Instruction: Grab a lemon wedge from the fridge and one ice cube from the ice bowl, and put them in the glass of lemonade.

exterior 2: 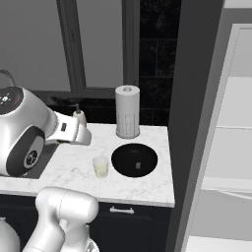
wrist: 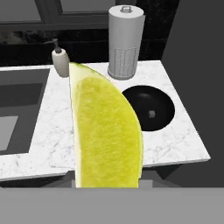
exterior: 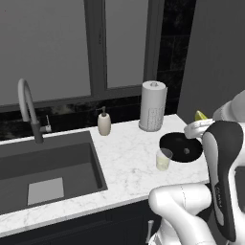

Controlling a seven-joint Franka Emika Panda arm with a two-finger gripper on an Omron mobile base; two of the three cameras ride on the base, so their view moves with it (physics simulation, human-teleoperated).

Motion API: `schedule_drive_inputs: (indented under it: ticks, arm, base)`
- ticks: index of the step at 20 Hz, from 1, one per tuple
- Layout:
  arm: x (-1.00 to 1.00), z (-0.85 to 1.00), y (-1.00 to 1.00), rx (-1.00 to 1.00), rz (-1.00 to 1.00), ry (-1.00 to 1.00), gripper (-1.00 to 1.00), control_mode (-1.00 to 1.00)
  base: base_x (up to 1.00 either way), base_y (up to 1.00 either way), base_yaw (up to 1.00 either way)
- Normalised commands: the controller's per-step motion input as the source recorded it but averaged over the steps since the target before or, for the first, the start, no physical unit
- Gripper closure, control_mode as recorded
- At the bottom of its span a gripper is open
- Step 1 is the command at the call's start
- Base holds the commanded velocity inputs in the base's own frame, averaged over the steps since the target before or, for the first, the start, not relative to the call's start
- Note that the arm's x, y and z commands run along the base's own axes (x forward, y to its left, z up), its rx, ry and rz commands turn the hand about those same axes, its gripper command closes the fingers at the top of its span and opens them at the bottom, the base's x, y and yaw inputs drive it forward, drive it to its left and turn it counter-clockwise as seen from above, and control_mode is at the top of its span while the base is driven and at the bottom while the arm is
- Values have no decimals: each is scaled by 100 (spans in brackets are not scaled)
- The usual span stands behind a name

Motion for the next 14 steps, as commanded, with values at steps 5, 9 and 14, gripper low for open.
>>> schedule_drive_inputs:
  ticks: [5,9,14]
  arm:
    - [3,-8,0,-24,8,25,100,-100]
    - [9,-21,-9,-35,18,26,100,-100]
    - [26,-30,-25,-39,22,27,100,-100]
  base:
    - [0,0,0]
    - [0,0,0]
    - [0,0,0]
